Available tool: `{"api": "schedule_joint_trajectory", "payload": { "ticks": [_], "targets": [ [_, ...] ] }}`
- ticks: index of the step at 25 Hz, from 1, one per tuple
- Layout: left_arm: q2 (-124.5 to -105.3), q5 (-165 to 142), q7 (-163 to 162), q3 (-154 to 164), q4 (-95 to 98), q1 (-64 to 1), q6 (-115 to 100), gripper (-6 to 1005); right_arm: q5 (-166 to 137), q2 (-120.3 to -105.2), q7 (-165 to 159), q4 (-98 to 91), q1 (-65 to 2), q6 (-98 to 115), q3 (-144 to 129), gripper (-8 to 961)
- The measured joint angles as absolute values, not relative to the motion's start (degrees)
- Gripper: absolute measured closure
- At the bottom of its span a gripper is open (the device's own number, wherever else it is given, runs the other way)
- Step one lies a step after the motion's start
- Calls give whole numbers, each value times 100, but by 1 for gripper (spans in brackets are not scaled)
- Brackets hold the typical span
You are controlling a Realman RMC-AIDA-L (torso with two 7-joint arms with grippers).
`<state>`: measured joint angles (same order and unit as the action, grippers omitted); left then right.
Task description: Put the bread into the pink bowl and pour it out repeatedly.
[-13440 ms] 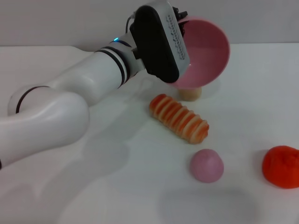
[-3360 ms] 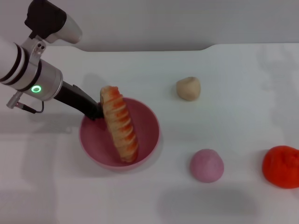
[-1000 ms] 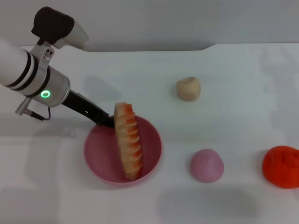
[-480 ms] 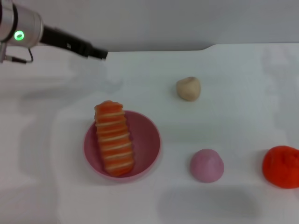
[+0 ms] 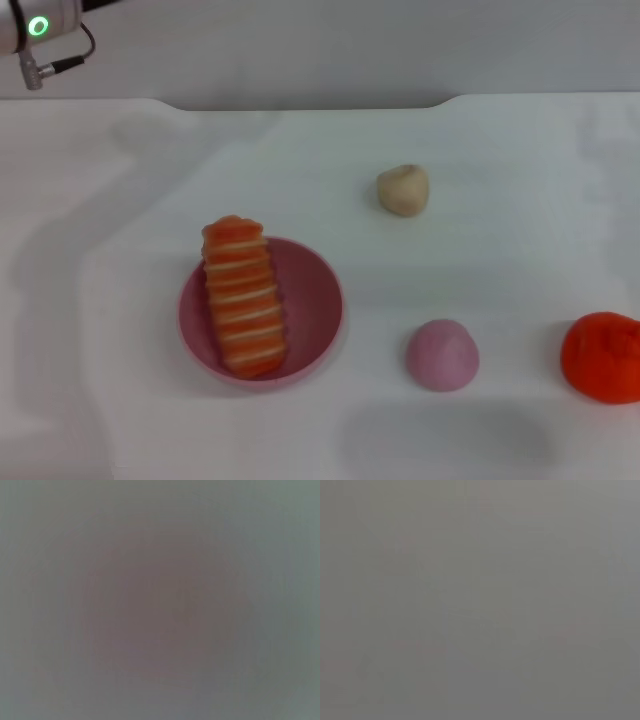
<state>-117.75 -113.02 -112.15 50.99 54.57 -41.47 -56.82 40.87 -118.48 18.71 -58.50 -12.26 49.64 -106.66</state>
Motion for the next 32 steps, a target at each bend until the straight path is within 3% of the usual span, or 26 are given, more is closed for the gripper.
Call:
{"api": "schedule_joint_trajectory", "payload": {
  "ticks": [5,12,22,32],
  "targets": [
    [-11800,-7369,-7935,5131,4276,-3616,-5367,397,4094,-11848,1474,-5516,-1314,5067,-10447,429],
    [-11818,-4540,-5000,5083,2809,-3348,-6159,400,4113,-11854,1222,-5039,-1409,5252,-9952,429],
    [-11844,-2544,-2633,5070,1728,-3100,-6992,404,4122,-11870,1079,-4195,-1475,5901,-9129,429],
    [-11831,-1797,-1673,5070,1300,-3216,-7027,407,4095,-11827,406,-2832,-2108,6614,-8767,429]
  ]
}}
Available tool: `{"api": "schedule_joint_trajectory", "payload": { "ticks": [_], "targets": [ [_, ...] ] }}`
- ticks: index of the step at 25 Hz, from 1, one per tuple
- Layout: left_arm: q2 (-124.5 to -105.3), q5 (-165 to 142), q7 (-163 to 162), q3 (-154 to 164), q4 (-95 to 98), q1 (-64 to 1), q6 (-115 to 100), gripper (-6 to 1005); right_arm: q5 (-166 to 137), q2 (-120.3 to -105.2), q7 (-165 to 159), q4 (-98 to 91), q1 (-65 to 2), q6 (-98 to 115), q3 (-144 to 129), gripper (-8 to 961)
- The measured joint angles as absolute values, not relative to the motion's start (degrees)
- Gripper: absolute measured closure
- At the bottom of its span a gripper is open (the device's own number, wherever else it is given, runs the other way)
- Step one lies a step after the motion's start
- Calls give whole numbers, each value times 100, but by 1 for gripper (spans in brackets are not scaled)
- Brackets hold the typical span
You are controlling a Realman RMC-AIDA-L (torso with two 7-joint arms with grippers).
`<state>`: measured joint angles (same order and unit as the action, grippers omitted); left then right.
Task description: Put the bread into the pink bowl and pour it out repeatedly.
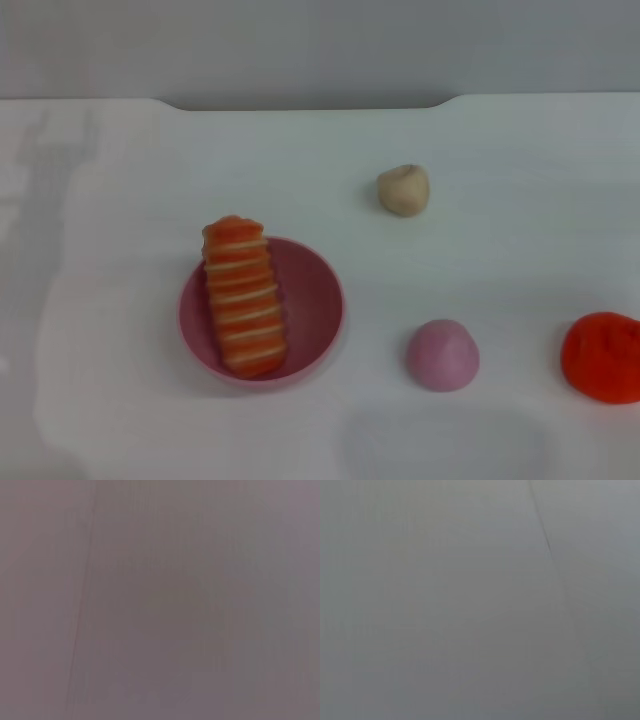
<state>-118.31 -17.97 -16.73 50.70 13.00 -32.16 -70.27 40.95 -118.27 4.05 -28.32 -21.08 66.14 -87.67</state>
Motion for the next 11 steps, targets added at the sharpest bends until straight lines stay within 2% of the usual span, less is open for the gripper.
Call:
{"api": "schedule_joint_trajectory", "payload": {
  "ticks": [11],
  "targets": [
    [-11807,-1689,-1581,5062,1337,-3288,-6998,407,4078,-11769,401,-2751,-2382,6778,-8760,429]
  ]
}}
